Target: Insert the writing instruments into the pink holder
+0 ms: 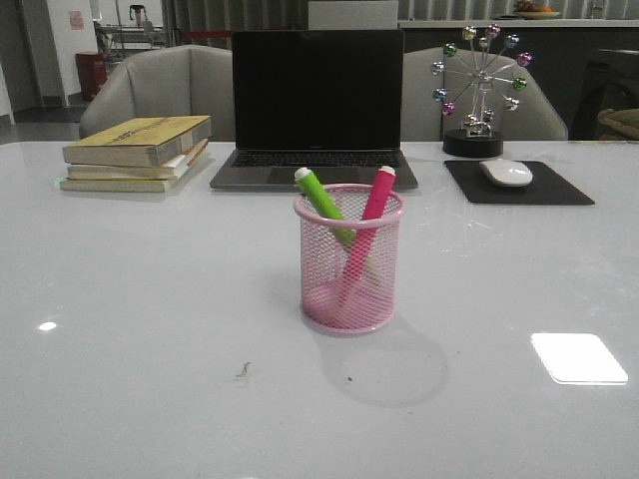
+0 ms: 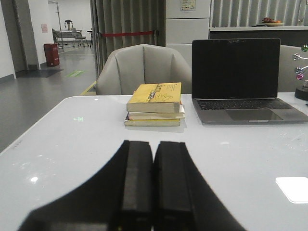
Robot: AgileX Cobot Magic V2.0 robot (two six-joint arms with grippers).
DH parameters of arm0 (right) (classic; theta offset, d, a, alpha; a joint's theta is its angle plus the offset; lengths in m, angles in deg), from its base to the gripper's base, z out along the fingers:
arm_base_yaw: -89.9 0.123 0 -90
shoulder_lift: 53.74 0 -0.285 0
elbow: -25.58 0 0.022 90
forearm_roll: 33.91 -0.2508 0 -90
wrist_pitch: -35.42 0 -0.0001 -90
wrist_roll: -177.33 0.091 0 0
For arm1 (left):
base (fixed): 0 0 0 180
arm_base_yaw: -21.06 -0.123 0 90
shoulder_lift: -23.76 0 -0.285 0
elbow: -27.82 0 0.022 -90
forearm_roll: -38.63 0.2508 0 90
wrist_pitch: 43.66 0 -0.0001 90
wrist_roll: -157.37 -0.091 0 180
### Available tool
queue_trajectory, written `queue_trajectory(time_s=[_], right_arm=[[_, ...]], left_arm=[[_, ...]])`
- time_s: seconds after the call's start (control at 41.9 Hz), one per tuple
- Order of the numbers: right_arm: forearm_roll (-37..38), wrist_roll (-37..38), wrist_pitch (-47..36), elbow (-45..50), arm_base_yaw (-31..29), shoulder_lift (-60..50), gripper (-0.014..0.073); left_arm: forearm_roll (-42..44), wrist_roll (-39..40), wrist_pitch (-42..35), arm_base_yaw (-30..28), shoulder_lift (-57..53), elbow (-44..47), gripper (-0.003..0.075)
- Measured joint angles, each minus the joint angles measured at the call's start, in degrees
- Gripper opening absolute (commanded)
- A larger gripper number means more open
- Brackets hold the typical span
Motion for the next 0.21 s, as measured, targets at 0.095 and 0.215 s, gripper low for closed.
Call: queue_trajectory(time_s=[0.095,0.215], right_arm=[[0.0,0.0,0.0,0.0,0.2,0.0,0.0055],[0.0,0.0,0.0,0.0,0.4,0.0,0.0055]], left_arm=[[0.0,0.0,0.0,0.0,0.0,0.0,0.0092],[0.0,0.0,0.0,0.0,0.0,0.0,0.0092]])
